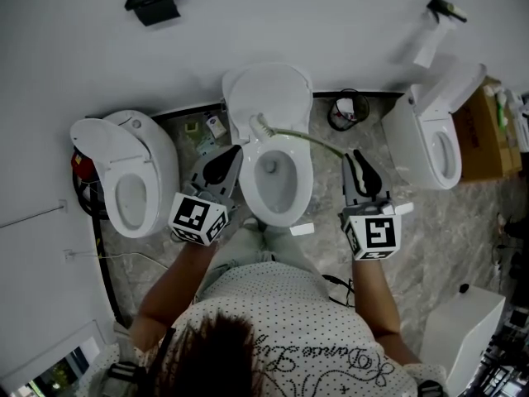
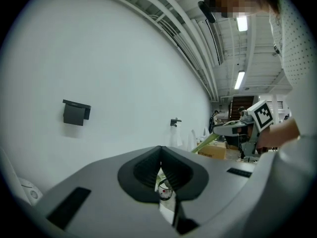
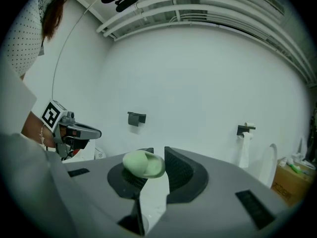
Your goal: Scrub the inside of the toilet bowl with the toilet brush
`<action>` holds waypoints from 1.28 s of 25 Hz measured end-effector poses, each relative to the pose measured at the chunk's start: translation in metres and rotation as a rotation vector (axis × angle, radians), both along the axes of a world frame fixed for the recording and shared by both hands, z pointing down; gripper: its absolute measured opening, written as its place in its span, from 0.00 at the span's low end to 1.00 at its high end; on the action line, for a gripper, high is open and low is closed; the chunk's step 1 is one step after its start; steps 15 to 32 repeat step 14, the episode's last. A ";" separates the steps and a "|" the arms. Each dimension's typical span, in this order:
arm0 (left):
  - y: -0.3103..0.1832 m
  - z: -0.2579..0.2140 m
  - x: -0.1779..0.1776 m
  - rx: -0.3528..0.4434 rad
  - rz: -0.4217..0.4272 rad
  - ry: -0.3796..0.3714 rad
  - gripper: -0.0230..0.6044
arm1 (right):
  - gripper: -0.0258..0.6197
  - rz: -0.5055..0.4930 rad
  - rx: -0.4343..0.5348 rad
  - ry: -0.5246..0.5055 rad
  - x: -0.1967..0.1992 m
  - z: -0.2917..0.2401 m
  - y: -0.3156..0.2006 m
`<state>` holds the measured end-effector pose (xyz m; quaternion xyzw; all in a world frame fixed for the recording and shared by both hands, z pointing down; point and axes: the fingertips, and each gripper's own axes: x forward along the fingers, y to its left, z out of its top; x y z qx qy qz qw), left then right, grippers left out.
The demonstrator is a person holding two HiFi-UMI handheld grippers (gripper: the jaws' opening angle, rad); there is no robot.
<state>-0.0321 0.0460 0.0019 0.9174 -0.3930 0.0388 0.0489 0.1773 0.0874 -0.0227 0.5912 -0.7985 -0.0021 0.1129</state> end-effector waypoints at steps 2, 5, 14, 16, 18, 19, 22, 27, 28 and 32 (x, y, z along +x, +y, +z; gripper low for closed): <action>0.001 -0.002 0.005 0.006 0.010 0.004 0.04 | 0.16 0.003 0.009 0.002 0.002 -0.002 0.001; 0.003 -0.006 0.009 0.017 0.020 0.005 0.04 | 0.16 0.008 0.019 0.002 0.003 -0.004 0.003; 0.007 -0.012 0.015 0.031 0.036 0.004 0.04 | 0.16 0.006 0.033 0.006 0.001 -0.009 0.008; 0.007 -0.012 0.015 0.031 0.036 0.004 0.04 | 0.16 0.006 0.033 0.006 0.001 -0.009 0.008; 0.007 -0.012 0.015 0.031 0.036 0.004 0.04 | 0.16 0.006 0.033 0.006 0.001 -0.009 0.008; 0.007 -0.012 0.015 0.031 0.036 0.004 0.04 | 0.16 0.006 0.033 0.006 0.001 -0.009 0.008; 0.007 -0.012 0.015 0.031 0.036 0.004 0.04 | 0.16 0.006 0.033 0.006 0.001 -0.009 0.008; 0.007 -0.012 0.015 0.031 0.036 0.004 0.04 | 0.16 0.006 0.033 0.006 0.001 -0.009 0.008; 0.007 -0.012 0.015 0.031 0.036 0.004 0.04 | 0.16 0.006 0.033 0.006 0.001 -0.009 0.008; 0.007 -0.012 0.015 0.031 0.036 0.004 0.04 | 0.16 0.006 0.033 0.006 0.001 -0.009 0.008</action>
